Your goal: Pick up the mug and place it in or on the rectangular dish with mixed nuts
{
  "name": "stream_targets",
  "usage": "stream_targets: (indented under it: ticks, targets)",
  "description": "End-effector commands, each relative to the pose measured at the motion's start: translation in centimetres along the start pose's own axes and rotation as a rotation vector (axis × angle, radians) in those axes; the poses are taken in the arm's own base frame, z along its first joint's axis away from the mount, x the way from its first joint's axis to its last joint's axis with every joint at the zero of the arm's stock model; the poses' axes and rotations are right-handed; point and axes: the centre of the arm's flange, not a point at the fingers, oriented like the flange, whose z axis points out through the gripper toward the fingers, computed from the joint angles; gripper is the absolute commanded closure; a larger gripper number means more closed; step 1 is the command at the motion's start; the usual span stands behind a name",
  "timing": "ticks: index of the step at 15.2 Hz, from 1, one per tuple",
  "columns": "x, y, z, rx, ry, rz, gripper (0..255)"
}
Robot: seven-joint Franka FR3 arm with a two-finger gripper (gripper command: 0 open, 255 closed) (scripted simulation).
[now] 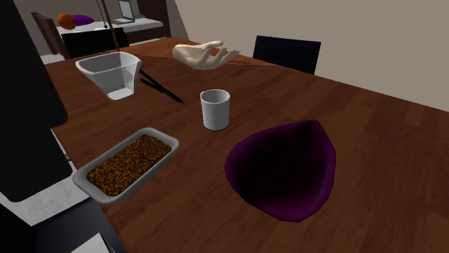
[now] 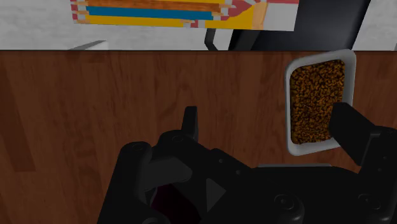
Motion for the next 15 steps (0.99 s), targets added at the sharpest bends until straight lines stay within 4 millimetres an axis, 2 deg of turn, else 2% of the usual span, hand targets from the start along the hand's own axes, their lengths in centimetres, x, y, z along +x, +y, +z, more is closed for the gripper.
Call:
stream_targets:
  ticks: [1,15]
  targets:
    - [0.0,0.0,0.0,0.000,0.000,0.000,0]
    - [15.4,-6.0,8.1,-0.033,0.020,0.019,0]
